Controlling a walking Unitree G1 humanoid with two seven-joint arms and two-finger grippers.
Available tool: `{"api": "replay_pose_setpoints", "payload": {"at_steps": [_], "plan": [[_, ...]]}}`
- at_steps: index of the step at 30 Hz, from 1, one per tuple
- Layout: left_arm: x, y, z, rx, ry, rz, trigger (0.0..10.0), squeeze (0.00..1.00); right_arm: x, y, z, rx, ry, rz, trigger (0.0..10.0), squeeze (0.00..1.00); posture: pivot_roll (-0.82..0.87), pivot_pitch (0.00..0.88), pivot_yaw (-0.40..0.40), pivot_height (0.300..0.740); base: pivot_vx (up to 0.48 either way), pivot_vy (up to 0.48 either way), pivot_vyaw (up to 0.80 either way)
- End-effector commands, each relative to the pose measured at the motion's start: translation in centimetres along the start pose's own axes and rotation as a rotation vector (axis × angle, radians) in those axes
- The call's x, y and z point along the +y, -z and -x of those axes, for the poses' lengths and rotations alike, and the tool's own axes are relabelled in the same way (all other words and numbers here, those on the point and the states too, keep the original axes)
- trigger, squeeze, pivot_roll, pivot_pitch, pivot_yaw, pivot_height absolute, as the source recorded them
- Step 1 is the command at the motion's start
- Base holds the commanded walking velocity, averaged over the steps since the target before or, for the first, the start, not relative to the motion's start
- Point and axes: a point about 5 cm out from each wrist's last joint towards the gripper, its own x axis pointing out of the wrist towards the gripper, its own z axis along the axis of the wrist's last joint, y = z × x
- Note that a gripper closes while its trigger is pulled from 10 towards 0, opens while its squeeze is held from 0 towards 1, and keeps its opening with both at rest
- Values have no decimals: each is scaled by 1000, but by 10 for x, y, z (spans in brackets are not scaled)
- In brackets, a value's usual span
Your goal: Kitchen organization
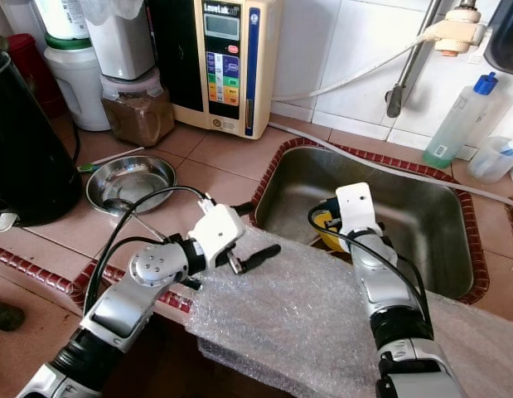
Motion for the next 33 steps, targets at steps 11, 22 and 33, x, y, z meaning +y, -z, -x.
{"api": "replay_pose_setpoints", "payload": {"at_steps": [11,22,33], "plan": [[23,1,19,-13,-413,97,10000,1000,35,-50,10,-274,-256,-111,10000,1000,-44,38,-21,740,0,0,0],[46,15,40,75,-649,161,10000,1000,60,-71,26,-380,-472,-136,10000,1000,-38,30,-20,740,0,0,0],[58,22,58,123,-790,203,10000,608,65,-71,31,-371,-514,-124,10000,1000,-32,40,-27,740,0,0,0]]}}
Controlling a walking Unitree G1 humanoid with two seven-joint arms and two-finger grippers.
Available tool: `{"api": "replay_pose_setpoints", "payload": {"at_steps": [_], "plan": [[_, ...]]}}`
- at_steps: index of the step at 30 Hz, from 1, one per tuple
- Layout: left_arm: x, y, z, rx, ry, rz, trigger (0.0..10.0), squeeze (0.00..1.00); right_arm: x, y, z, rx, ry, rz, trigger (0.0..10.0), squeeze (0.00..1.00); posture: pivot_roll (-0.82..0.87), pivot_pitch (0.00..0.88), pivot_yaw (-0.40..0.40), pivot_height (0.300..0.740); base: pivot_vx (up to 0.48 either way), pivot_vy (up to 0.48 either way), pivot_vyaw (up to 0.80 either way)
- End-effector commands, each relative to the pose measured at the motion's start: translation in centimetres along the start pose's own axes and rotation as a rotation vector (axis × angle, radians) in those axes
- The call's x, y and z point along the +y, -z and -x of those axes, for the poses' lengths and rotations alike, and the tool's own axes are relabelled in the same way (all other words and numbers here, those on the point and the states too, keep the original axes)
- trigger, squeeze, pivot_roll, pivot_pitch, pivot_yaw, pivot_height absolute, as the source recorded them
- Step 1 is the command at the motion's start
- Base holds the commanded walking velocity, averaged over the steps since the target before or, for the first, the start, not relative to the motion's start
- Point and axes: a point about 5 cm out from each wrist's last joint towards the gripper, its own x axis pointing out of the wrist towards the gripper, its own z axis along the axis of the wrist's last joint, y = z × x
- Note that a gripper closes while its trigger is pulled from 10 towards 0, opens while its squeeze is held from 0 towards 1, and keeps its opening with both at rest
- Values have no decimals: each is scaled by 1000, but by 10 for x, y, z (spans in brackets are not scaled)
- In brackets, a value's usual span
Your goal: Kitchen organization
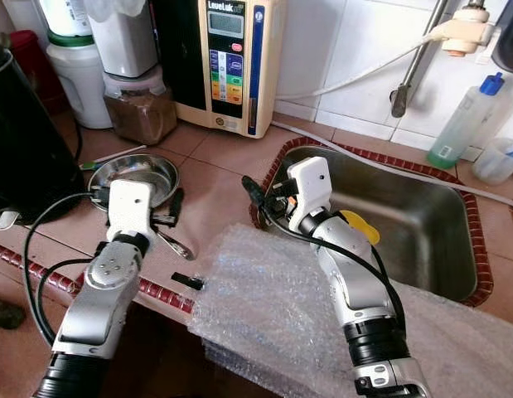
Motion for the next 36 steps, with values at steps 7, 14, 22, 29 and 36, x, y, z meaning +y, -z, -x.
{"api": "replay_pose_setpoints", "payload": {"at_steps": [7,14,22,29,36], "plan": [[7,-15,7,-15,-40,12,10000,0,2,-4,2,3,-21,4,10000,1000,-31,46,-27,740,0,0,0],[10,-9,20,41,-41,39,10000,0,3,-2,3,14,-33,-3,10000,1000,-29,49,-34,740,0,0,0],[10,-5,30,154,-11,100,10000,0,5,-3,1,20,-57,7,10000,1000,-22,49,-38,740,0,0,0],[12,-7,32,220,-26,175,10000,0,6,-3,-1,22,-64,8,10000,1000,-15,48,-34,740,0,0,0],[12,-5,32,302,-29,260,10000,0,7,-4,-3,15,-69,6,10000,1000,-15,43,-29,740,0,0,0]]}}
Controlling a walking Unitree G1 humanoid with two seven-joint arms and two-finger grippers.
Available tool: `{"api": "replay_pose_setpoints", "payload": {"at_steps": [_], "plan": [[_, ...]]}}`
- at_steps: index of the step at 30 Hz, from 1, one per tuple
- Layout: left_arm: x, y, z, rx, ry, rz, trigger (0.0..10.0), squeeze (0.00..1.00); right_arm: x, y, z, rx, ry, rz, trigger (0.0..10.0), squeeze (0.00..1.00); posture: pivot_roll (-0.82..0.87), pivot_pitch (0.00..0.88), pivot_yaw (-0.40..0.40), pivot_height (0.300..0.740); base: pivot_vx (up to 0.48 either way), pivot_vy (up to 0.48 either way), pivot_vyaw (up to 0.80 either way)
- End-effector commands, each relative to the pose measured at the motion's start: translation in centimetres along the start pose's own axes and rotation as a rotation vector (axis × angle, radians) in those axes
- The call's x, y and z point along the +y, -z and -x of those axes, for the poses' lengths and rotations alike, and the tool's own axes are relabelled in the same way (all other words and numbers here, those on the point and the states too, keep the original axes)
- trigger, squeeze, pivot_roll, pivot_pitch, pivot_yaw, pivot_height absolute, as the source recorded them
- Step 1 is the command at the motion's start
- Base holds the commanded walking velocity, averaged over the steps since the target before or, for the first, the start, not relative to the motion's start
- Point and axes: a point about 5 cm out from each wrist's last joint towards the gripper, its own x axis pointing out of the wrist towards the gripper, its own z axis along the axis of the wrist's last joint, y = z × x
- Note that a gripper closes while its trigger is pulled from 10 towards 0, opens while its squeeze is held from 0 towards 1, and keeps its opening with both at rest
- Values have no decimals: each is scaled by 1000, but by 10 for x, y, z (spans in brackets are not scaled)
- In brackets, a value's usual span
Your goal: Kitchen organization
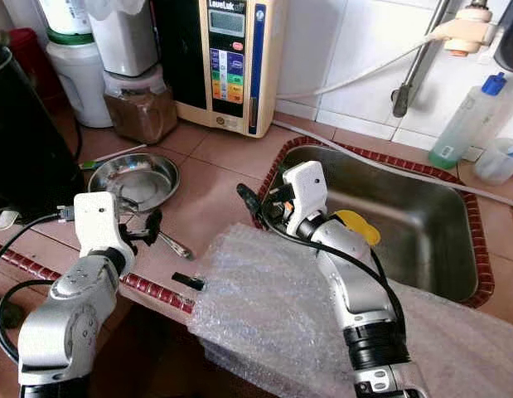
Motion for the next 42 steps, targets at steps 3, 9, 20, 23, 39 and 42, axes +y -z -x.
{"api": "replay_pose_setpoints", "payload": {"at_steps": [3,9,20,23,39,42], "plan": [[-2,-5,1,2,2,14,10000,0,2,-5,-3,-9,-16,15,10000,1000,-16,43,-27,740,0,0,0],[-5,-4,-4,50,4,77,10000,0,2,-5,-3,-11,-14,16,10000,1000,-22,45,-27,740,0,0,0],[-12,3,-24,109,10,183,0,0,25,-10,4,-16,-236,-74,10000,988,-41,40,-23,740,0,0,0],[-13,2,-27,108,13,185,0,0,29,-10,7,-7,-291,-88,10000,788,-45,38,-23,740,0,0,0],[-15,8,-36,126,-8,227,0,0,33,-23,22,29,-475,-182,10000,0,-47,40,-27,740,0,0,0],[-16,7,-36,115,-7,214,0,0,37,-25,24,37,-511,-200,10000,0,-48,42,-27,740,0,0,0]]}}
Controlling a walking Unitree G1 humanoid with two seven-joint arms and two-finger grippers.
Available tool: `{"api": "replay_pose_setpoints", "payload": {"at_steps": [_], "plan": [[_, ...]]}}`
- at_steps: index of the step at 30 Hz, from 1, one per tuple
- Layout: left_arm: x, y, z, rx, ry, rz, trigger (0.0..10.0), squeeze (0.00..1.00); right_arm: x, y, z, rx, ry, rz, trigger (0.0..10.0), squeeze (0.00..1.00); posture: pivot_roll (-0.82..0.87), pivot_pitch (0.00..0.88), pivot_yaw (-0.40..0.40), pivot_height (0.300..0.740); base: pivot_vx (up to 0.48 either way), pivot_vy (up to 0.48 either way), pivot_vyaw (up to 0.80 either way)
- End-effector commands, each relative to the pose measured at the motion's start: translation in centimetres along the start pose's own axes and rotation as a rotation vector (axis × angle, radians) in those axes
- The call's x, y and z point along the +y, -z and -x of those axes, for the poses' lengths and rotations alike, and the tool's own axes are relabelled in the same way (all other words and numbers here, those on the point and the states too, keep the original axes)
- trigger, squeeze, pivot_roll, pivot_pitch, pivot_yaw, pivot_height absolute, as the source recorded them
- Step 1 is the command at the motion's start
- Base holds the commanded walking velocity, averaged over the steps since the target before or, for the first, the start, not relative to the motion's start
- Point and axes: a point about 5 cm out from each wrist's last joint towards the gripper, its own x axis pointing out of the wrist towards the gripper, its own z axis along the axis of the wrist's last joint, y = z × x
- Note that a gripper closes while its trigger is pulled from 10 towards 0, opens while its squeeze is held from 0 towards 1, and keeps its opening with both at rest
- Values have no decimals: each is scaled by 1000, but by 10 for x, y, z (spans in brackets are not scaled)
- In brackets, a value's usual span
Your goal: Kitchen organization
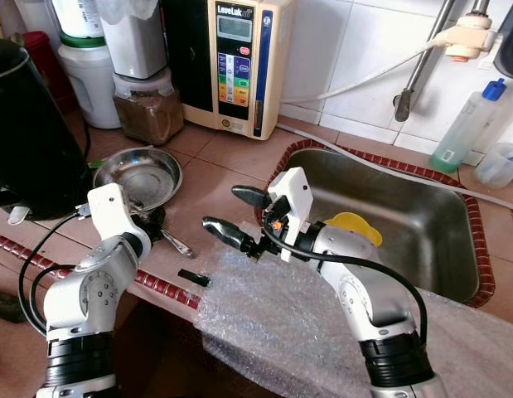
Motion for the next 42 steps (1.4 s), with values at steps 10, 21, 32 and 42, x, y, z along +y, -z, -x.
{"api": "replay_pose_setpoints", "payload": {"at_steps": [10,21,32,42], "plan": [[-14,-10,-1,-35,37,-95,0,0,11,-8,4,-4,-70,-23,10000,0,-53,48,-19,740,0,0,0],[-30,-15,6,-89,158,-163,0,0,14,-11,6,-18,-106,-73,10000,0,-51,48,-22,740,0,0,0],[-45,-28,7,-207,239,-272,0,0,9,-17,8,-37,-82,-87,10000,0,-55,40,-26,740,0,0,0],[-42,-12,9,-38,265,-52,0,0,7,-17,9,-31,-67,-88,10000,0,-52,36,-31,740,0,0,0]]}}
